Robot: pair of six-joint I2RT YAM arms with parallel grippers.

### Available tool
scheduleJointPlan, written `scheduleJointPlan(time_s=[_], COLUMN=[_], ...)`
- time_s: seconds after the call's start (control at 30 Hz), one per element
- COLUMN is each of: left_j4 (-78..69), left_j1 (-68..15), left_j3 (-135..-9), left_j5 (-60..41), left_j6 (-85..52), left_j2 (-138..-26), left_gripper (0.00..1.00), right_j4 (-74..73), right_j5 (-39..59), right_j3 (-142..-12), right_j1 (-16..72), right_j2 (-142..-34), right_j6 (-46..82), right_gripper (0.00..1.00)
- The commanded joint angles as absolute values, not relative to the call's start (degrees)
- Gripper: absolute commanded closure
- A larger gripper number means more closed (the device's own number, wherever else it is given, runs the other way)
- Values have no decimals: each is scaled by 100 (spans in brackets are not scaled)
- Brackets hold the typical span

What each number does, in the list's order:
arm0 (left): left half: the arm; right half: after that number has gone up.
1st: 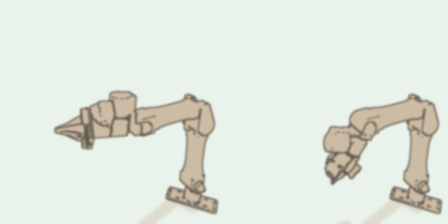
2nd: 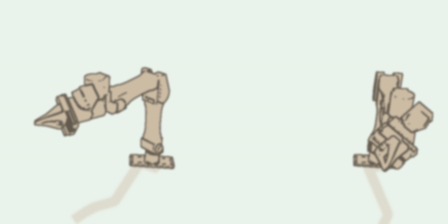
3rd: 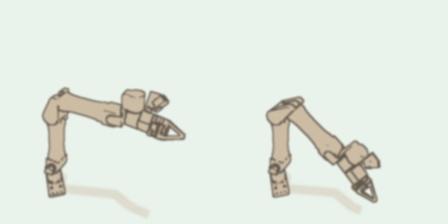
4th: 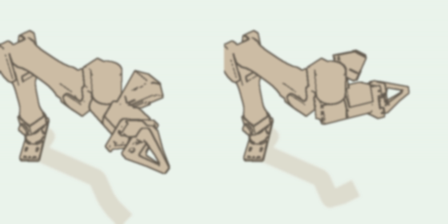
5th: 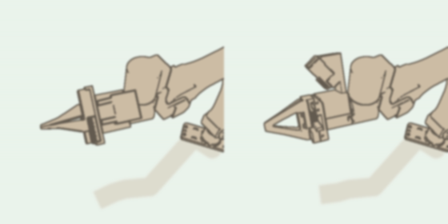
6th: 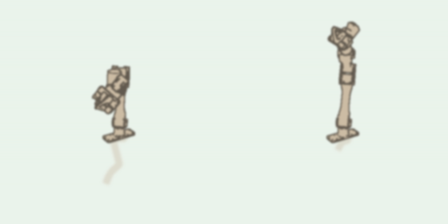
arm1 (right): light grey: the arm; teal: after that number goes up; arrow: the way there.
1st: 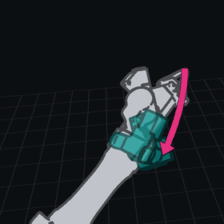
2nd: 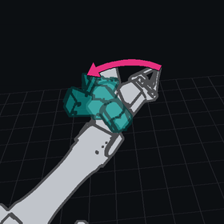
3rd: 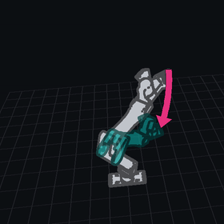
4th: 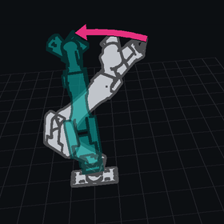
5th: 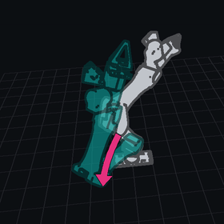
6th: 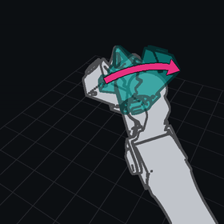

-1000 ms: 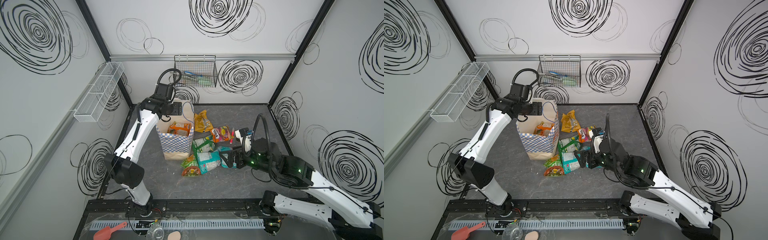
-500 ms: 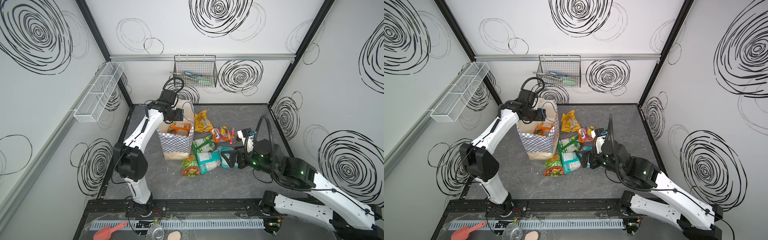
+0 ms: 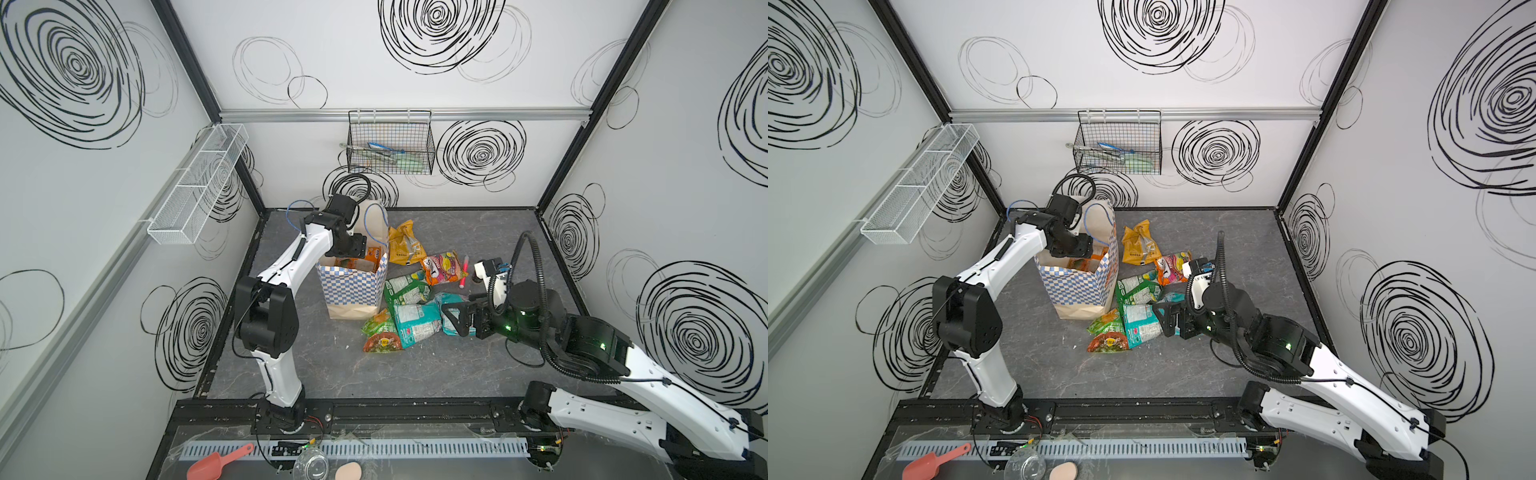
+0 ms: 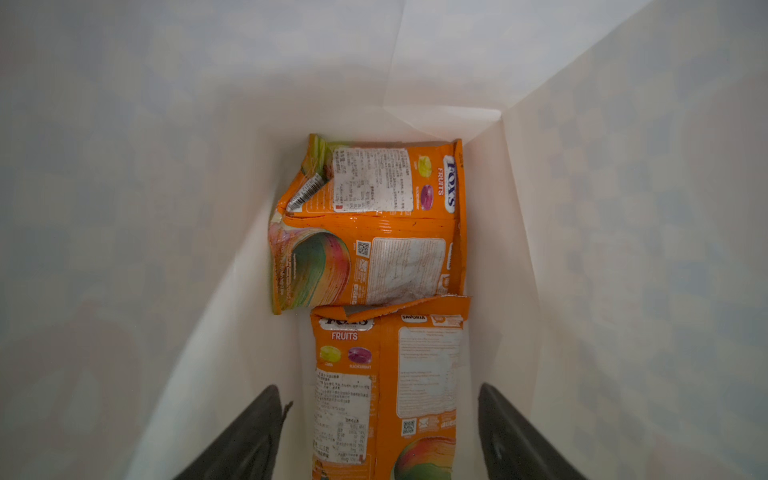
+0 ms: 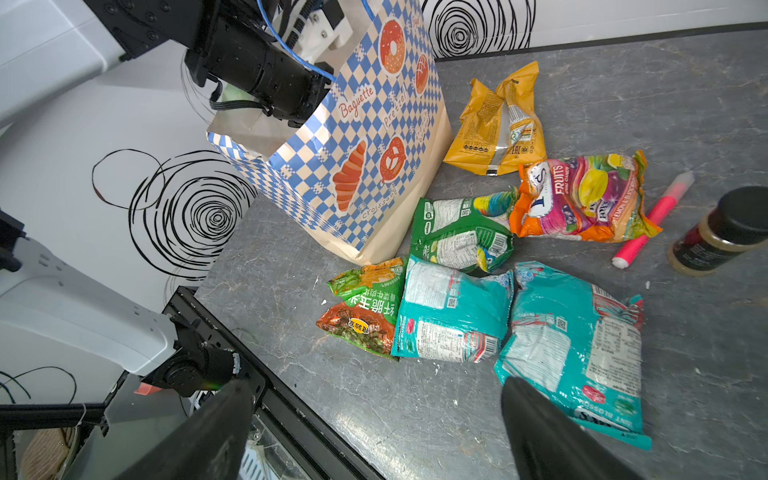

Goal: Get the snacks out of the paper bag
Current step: 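Lower the left gripper into the bag toward the orange Fox's packets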

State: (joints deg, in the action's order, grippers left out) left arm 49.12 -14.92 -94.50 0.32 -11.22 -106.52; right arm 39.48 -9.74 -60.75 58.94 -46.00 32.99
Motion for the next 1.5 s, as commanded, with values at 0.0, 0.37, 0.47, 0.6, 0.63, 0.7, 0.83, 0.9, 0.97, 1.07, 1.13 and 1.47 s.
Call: scheduleJointPlan(time_s=[0.0,0.37,0.47,0.6,0.63,0.7,0.83,0.9,0.97,1.07,1.13,1.47], left_j4=[4984,5291,5386,5302,5268,5271,5172,4941,4734,4509,4474,4708], left_j1=[-1429,-1538,-1545,-1555,-1556,-1560,-1566,-1567,-1572,-1581,-1590,-1625], left_j3=[-9453,-9396,-9424,-9315,-9291,-9256,-9037,-8789,-8557,-8282,-8165,-7997], left_j5=[201,246,266,270,203,165,263,99,-75,-163,-195,133], left_j6=[-915,-705,-692,-698,-694,-699,-728,-777,-848,-932,-940,-848], left_j2=[-10872,-11284,-11435,-11470,-11490,-11552,-11577,-11429,-11282,-11113,-11074,-11348], left_gripper=[23,23,23,23,23,23,23,23,23,23,22,16], right_j4=[3795,3771,3778,3804,3803,3796,3816,3815,3788,3764,3760,3700], right_j5=[-1035,-999,-995,-1015,-1019,-1026,-1063,-1085,-1089,-1064,-1061,-1037], right_j3=[-6078,-6064,-6064,-6065,-6062,-6038,-6026,-5996,-5952,-5933,-5943,-5900], right_j1=[5934,5934,5942,5941,5941,5942,5946,5941,5943,5942,5944,5943], right_j2=[-4544,-4504,-4499,-4479,-4465,-4441,-4397,-4360,-4342,-4354,-4358,-4351], right_j6=[3329,3387,3392,3392,3393,3393,3401,3406,3410,3407,3401,3386], right_gripper=[3,3,3,3,3,3,3,3,3,3,3,3])
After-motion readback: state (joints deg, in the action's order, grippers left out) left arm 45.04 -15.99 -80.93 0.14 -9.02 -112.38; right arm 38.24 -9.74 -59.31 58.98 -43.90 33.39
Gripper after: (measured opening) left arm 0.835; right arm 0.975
